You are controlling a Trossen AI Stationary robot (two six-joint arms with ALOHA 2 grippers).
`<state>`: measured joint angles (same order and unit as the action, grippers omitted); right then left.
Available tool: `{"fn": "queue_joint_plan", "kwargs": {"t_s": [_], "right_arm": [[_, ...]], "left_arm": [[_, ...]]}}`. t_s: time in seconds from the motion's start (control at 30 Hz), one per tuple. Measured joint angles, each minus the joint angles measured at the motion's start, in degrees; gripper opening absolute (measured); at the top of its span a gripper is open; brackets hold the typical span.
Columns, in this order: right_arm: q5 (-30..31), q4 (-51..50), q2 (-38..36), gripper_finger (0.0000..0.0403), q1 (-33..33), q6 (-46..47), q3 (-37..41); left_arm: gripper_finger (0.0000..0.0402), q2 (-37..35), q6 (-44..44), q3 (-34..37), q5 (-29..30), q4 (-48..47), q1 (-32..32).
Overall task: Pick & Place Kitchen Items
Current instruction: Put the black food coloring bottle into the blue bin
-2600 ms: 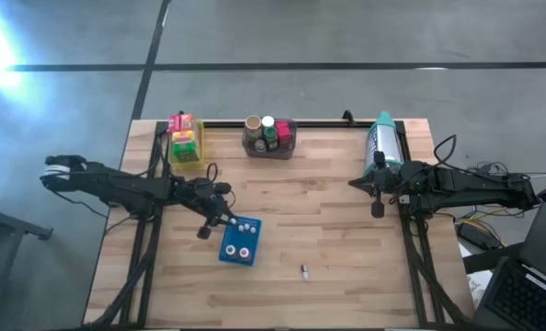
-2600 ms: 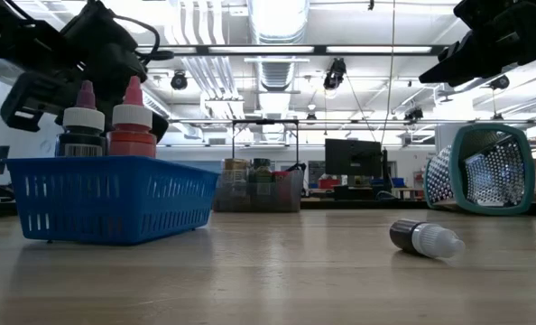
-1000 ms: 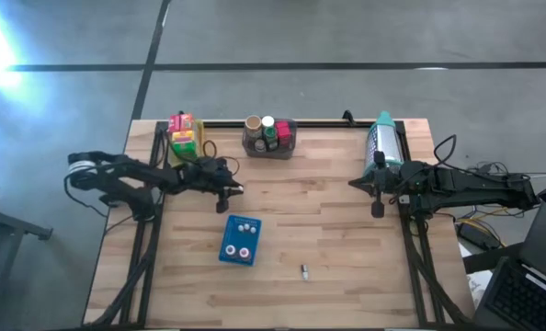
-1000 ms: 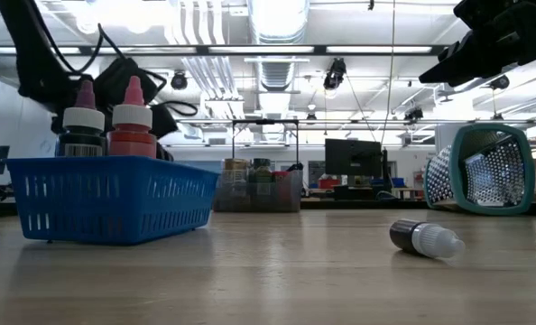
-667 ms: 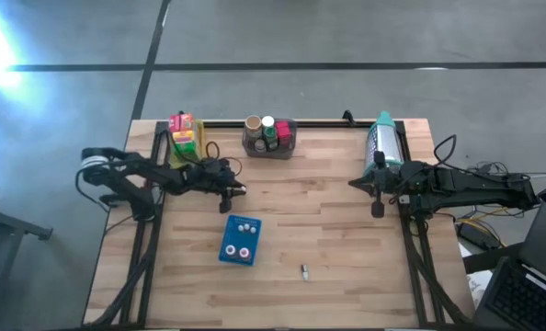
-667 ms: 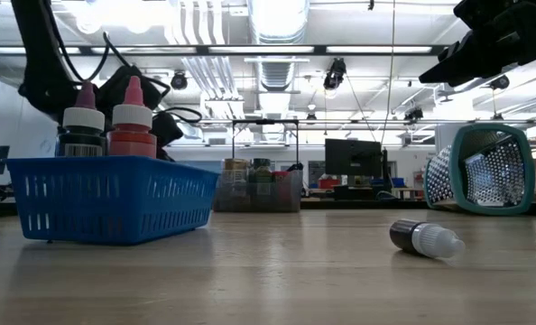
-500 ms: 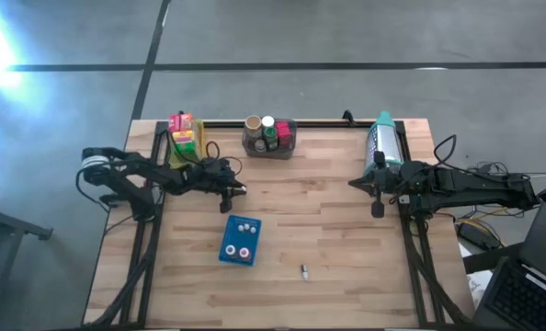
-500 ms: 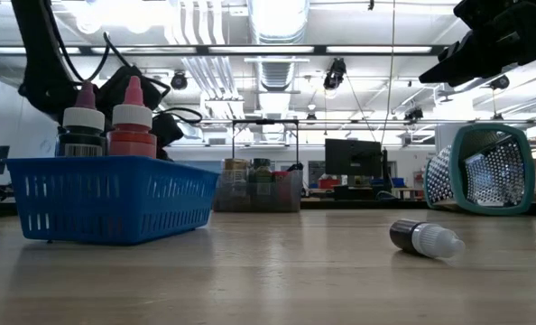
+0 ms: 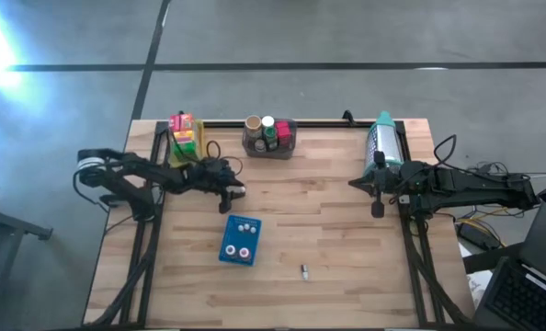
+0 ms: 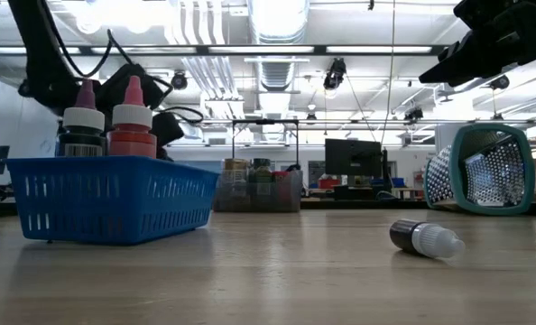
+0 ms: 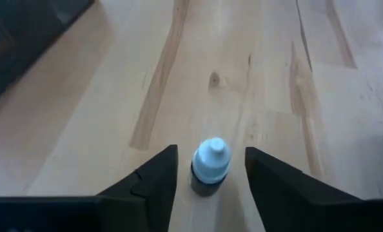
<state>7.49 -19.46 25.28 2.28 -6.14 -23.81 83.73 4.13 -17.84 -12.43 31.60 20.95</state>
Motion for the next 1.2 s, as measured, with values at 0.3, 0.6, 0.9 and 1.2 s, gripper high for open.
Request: {"fn": "queue_joint_plan", "kwargs": {"t_s": [0.3, 0.6, 0.9, 1.2], "right_arm": [[0.0, 0.0, 0.0, 0.0008, 0.0, -0.05, 0.0], [0.0, 0.02, 0.0, 0.0008, 0.0, -0.22, 0.0], [0.0, 0.0, -0.01, 0.0008, 0.0, -0.3, 0.0], [0.0, 0.01, -0.01, 0.0008, 0.0, -0.04, 0.0]], "left_arm": [[0.0186, -8.81, 7.62, -12.88, 0.02, -32.39, 0.0], [0.0186, -6.25, 16.83, -35.27, 1.62, -65.99, 0.0], [0.0186, -0.51, 20.4, -39.44, 4.9, -68.54, -0.02], [0.0182, 4.87, 20.6, -39.4, 4.87, -69.18, -1.22]]}}
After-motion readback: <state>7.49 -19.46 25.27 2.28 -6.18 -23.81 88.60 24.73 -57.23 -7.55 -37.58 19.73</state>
